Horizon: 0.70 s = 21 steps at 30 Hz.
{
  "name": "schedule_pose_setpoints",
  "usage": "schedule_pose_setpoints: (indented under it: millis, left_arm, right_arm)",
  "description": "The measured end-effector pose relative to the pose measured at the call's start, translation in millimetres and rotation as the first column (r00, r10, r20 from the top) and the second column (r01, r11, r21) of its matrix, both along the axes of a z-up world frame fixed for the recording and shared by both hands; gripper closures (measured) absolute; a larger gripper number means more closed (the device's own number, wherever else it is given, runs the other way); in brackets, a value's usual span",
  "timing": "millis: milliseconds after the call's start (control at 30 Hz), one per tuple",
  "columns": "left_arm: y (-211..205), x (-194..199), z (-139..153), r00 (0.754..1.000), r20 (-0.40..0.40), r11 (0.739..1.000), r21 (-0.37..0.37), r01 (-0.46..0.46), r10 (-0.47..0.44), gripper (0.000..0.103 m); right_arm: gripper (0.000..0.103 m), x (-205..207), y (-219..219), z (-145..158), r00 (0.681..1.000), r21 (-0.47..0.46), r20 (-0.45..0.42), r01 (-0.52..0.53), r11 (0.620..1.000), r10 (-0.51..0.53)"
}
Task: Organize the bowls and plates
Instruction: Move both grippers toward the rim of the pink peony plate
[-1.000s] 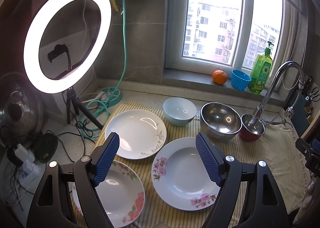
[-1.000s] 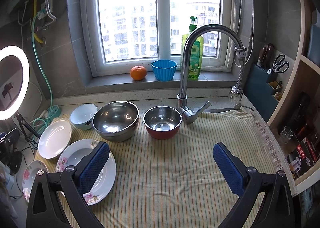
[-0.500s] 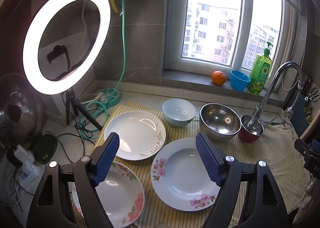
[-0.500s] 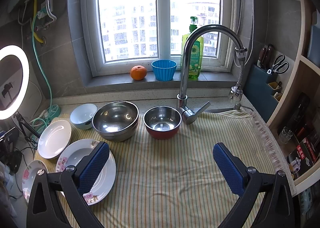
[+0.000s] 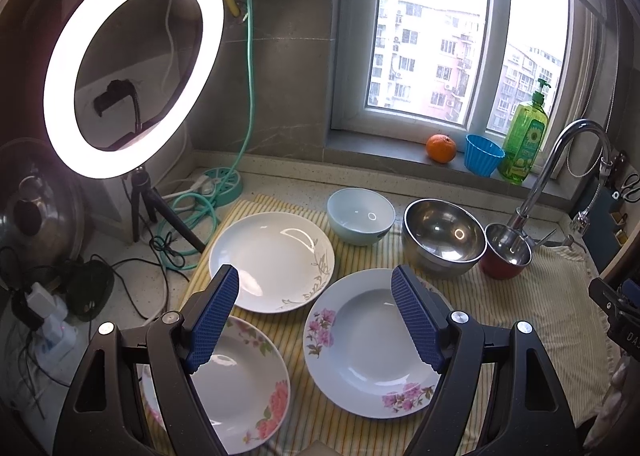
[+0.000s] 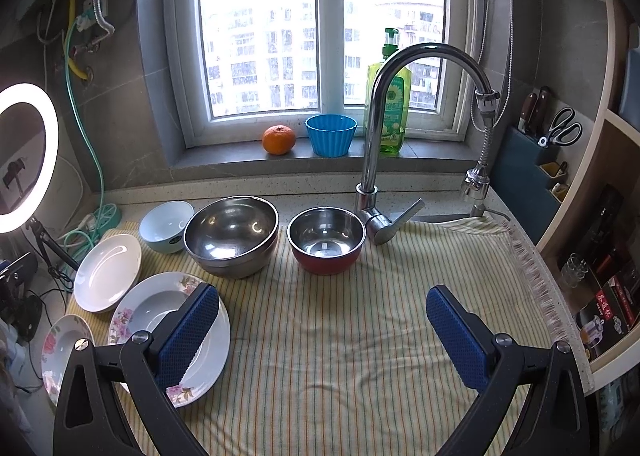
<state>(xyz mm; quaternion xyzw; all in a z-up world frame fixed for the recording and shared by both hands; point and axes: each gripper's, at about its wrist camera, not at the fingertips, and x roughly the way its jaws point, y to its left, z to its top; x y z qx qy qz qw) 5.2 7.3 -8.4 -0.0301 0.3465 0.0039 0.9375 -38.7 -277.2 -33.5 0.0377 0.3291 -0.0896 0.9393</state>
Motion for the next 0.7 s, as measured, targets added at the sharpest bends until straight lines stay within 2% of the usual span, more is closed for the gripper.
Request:
schedule_pose_setpoints:
  millis: [167, 333, 500, 700]
  left_arm:
    - [7.9, 2.9, -8.6, 0.999, -0.035, 1.0, -0.012, -0.02, 0.019, 0.024]
    - [14.4, 5.6, -21.3, 0.996, -0.087, 0.999, -0.035, -0.016, 0.013, 0.025]
    - [23.4, 10.4, -37.2, 0.988, -0.152, 0.997, -0.071, -0.03, 0.018, 0.028]
    - [28.6, 17.6, -55.5, 0.976, -0.216, 0.994, -0.1, -0.043, 0.021, 0.032]
  right_arm:
    - [0.0, 3.7, 1.1, -7.5, 0.999, 0.001, -0.005, -0.034, 0.999, 0.034]
    - [0.0, 12.1, -1.1, -19.6, 0.996, 0.062, -0.029, -0.079, 0.995, 0.081]
    - [0.0, 21.8, 4.2, -33.7, 0.992, 0.047, -0.06, -0.109, 0.993, 0.112]
    - [0.0, 30.3, 12.2, -47.0, 0.982, 0.082, -0.064, -0.175, 0.981, 0.18]
